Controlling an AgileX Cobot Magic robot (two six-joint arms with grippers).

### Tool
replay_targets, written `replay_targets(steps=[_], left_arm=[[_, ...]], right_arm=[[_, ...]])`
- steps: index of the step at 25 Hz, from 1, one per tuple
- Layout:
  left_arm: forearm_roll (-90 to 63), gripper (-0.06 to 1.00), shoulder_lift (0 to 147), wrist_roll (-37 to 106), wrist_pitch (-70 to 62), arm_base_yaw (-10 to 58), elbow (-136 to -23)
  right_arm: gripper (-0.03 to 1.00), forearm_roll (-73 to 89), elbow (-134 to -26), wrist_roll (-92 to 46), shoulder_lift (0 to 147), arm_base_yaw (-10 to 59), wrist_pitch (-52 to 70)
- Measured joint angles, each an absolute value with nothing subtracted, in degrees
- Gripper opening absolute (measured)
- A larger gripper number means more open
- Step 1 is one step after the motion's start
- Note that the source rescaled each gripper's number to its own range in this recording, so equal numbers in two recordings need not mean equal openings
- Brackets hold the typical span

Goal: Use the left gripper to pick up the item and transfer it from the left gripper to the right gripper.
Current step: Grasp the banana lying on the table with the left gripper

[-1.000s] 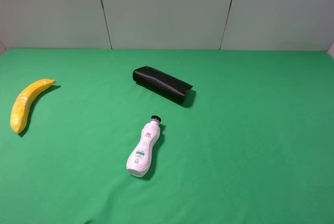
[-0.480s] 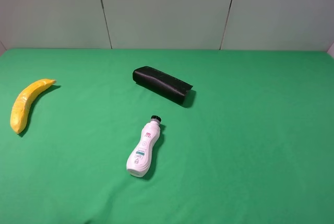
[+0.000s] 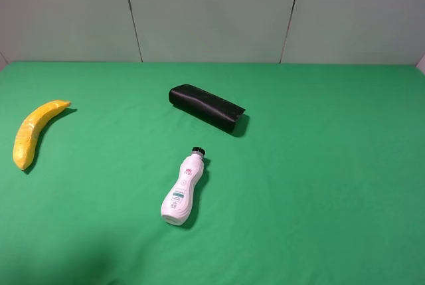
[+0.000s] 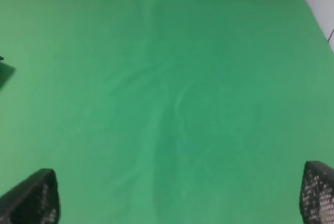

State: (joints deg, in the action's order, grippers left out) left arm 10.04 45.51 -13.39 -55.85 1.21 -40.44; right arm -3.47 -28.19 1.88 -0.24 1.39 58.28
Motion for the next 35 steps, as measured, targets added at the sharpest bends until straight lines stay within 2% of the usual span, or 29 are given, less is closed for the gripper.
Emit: replay_targets(steps=[17,28,35], left_arm=[[12.0,1.0,67.8,-18.6,-41.2,1.2,-40.4],[12.8,1.0,75.4,-18.9,-35.0,-4.7,-40.6],[12.8,1.0,82.2,-18.1,-29.1,-5.3,-40.6]], right_arm=[[1.0,-3.5,-28.2,1.9,-0.2,1.4,58.3],[1.0,-3.5,-28.2,1.9,-0.2,1.4,58.3],[1.0,-3.5,-28.2,1.9,-0.2,1.4,58.3]])
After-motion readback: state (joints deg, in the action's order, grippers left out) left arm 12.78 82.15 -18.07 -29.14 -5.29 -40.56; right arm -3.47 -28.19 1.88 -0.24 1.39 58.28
